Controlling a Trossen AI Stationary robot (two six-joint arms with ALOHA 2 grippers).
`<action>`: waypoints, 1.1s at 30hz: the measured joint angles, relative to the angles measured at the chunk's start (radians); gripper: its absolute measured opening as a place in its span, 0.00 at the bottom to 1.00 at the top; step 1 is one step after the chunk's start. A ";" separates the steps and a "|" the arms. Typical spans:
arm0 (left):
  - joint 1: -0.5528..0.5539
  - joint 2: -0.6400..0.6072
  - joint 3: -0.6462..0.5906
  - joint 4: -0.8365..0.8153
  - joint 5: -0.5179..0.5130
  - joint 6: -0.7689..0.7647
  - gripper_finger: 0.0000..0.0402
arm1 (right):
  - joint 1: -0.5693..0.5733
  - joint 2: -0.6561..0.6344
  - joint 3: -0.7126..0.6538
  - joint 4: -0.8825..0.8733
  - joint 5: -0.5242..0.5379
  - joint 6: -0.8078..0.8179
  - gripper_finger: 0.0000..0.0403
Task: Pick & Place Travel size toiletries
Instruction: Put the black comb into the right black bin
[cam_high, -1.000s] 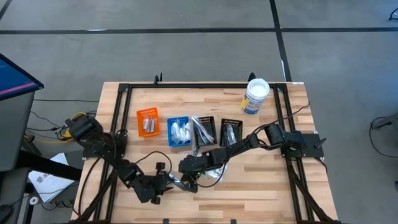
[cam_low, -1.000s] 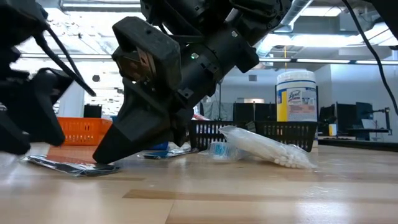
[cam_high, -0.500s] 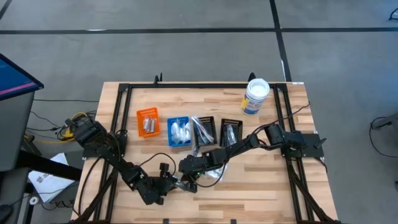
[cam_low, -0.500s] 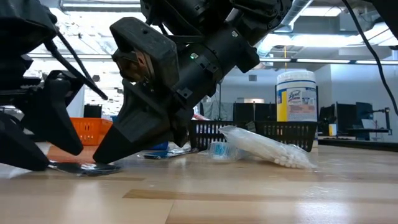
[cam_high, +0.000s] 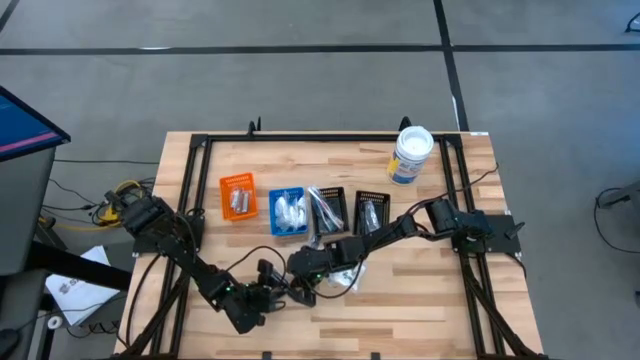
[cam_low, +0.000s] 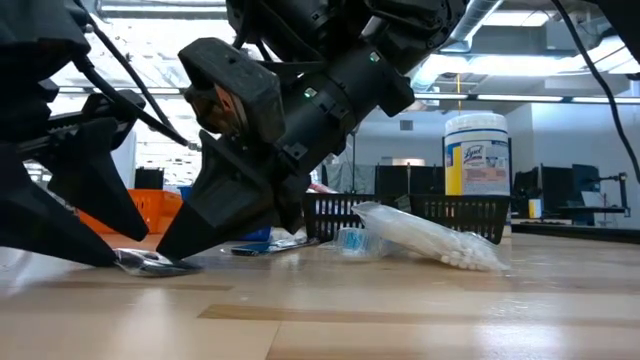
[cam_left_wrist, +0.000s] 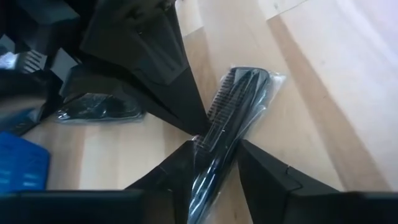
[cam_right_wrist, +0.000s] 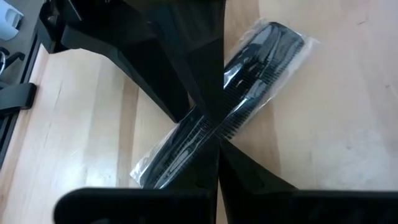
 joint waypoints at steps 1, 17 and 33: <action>0.000 0.000 0.000 -0.001 -0.007 0.000 0.28 | 0.000 0.000 0.000 0.000 0.000 0.000 0.00; 0.006 0.000 0.024 -0.017 0.023 0.021 0.01 | -0.002 0.000 -0.001 0.001 -0.007 0.000 0.00; 0.028 0.003 0.070 -0.027 -0.085 0.070 0.00 | 0.005 0.004 0.001 0.012 -0.037 -0.008 0.00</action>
